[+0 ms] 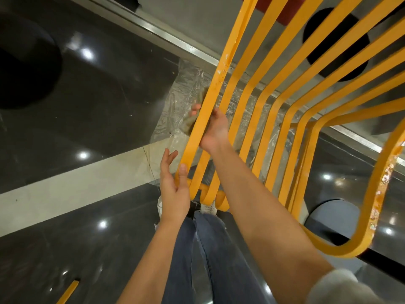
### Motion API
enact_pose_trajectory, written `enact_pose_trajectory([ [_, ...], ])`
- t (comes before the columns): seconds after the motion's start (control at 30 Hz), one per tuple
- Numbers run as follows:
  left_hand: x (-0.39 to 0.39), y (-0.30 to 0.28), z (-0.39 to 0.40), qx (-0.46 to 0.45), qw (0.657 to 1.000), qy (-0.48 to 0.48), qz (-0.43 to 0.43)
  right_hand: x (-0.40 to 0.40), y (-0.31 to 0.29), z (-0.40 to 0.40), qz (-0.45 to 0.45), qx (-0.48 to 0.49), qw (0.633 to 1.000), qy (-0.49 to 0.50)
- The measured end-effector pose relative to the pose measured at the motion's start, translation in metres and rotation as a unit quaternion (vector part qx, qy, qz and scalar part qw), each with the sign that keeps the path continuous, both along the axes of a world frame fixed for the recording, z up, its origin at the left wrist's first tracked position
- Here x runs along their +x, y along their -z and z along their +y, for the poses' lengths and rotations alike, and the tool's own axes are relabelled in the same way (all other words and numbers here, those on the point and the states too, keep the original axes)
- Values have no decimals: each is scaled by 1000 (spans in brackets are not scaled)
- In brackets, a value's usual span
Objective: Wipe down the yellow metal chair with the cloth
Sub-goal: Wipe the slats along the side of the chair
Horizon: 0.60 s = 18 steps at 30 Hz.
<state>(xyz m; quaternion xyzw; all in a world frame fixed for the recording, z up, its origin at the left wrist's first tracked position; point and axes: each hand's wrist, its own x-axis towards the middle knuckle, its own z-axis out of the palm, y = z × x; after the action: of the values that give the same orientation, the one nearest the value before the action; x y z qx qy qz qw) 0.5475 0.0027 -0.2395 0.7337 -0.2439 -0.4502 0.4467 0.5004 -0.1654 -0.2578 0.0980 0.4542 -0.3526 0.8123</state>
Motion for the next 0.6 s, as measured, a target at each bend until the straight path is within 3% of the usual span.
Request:
enact_pose_trajectory([
  [0.1,2,3,2,6,1000,-6,22,0,4,47,-46,16,994,-96],
  [0.17,3,3,1,10,999,-13,29,1,3,40,-32,15,991,-130],
  [0.3,0,1,-2,1,999,-32,18,3,0,-8,-26,-17,999,-44],
  [0.43,-1,4,-1,-5,999,-32,3,7,-3,26,195,-74,978,15],
  [0.5,-1,6,-1,-3,999,-33,6,10,-8,64,321,-154,933,51],
  [0.6,-1,9,0,-2,999,-36,5,19,-27,92,440,-312,842,4],
])
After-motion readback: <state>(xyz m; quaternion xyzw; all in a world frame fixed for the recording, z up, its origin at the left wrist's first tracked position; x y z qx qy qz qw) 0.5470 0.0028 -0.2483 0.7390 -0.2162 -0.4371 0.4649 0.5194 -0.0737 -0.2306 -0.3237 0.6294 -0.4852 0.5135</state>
